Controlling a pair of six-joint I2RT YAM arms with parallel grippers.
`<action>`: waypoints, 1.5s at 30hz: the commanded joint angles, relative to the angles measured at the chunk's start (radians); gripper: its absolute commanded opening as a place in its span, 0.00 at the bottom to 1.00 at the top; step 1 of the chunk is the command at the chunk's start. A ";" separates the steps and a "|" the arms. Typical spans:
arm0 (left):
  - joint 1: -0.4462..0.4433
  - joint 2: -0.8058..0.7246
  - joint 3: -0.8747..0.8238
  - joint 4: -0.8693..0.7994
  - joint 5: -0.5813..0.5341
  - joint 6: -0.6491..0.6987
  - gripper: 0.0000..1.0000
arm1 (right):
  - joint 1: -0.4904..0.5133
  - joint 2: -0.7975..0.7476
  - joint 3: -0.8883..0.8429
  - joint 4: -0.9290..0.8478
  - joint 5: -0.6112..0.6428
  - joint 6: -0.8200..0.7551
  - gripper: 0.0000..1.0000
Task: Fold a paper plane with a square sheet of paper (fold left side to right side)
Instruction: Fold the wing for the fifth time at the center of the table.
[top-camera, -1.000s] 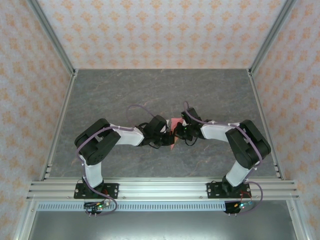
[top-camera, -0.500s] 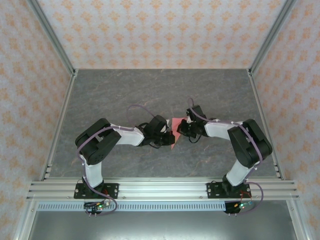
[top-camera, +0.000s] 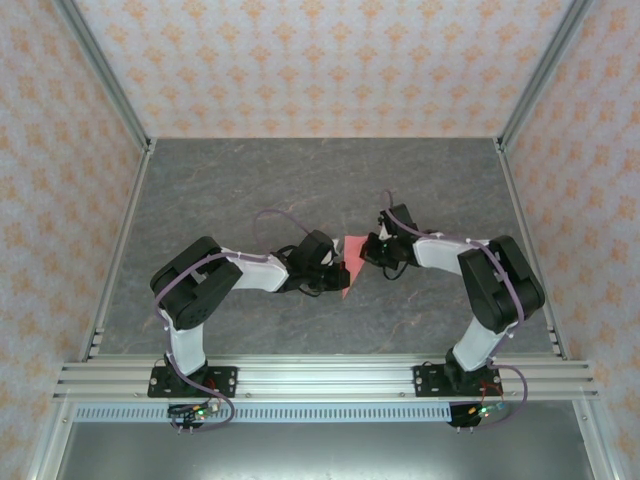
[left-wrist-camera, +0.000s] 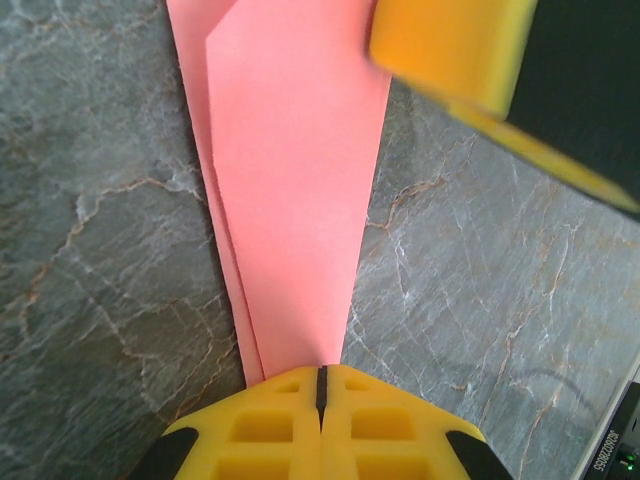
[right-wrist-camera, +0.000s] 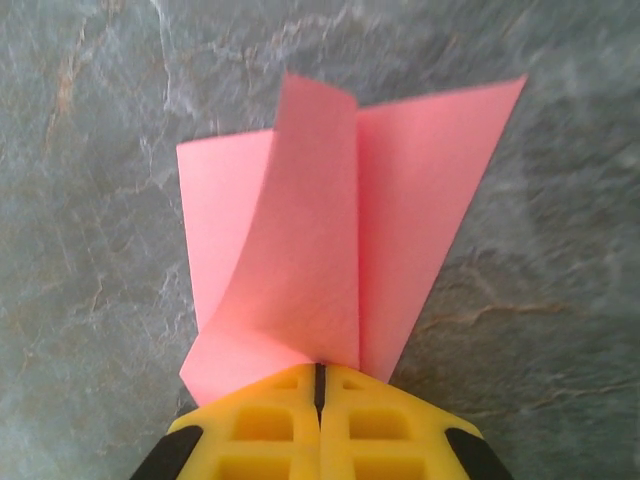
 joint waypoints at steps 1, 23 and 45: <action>-0.013 0.060 -0.040 -0.130 -0.047 0.007 0.03 | -0.010 -0.064 0.027 -0.050 0.053 -0.043 0.03; -0.015 0.046 -0.034 -0.142 -0.050 0.010 0.03 | 0.113 -0.002 0.030 0.059 0.026 -0.005 0.04; -0.015 0.078 -0.024 -0.159 -0.050 0.004 0.02 | 0.007 0.079 0.028 0.060 0.084 -0.110 0.04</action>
